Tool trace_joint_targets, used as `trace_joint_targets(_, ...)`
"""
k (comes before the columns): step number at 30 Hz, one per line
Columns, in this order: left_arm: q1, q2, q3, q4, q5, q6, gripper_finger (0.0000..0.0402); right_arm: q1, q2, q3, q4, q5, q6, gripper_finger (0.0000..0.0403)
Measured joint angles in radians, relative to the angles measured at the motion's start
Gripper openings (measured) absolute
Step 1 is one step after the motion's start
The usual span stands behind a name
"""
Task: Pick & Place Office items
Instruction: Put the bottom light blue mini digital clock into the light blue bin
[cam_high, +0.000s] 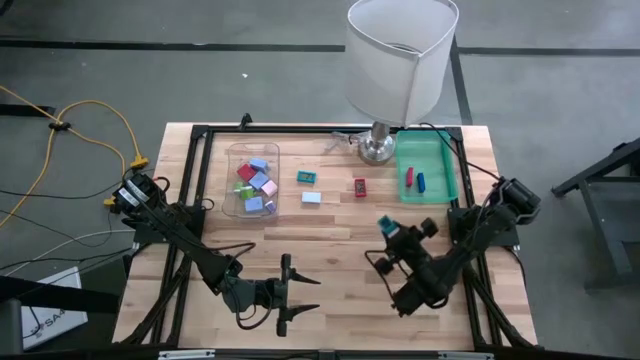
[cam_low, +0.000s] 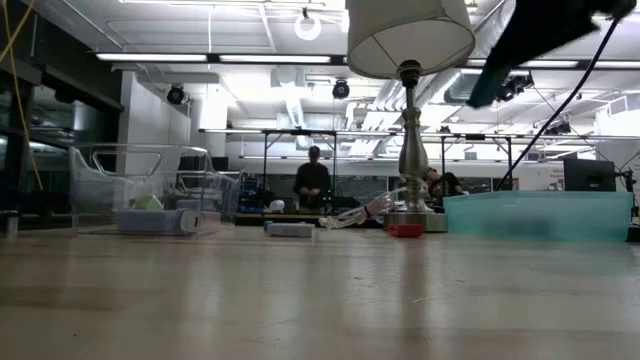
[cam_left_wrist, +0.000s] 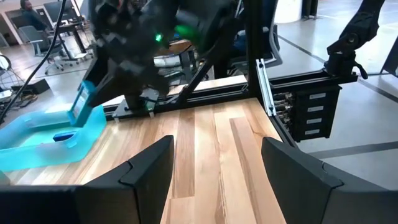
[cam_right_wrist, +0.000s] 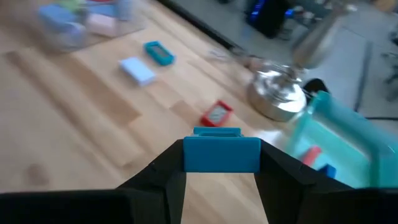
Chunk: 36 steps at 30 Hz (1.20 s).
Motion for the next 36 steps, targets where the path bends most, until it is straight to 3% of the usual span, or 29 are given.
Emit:
trace_joint_targets(13, 0.000, 0.000, 0.000, -0.019, 0.000, 0.000, 0.0237, -0.161, -0.021, -0.389, -0.033, 0.017, 0.446, 0.0148)
trace_joint_targets(21, 0.005, 0.000, 0.000, -0.033, -0.006, 0.000, 0.0237, -0.296, -0.197, -0.565, -0.030, 0.094, 0.578, 0.0155)
trace_joint_targets(27, 0.011, 0.000, 0.000, -0.033, -0.007, 0.008, 0.0237, -0.429, -0.390, -0.628, 0.045, 0.125, 0.439, 0.0156)
trace_joint_targets(36, 0.011, 0.000, 0.000, -0.032, -0.007, 0.023, 0.0236, -0.622, -0.575, -0.722, 0.442, 0.121, -0.046, 0.0157)
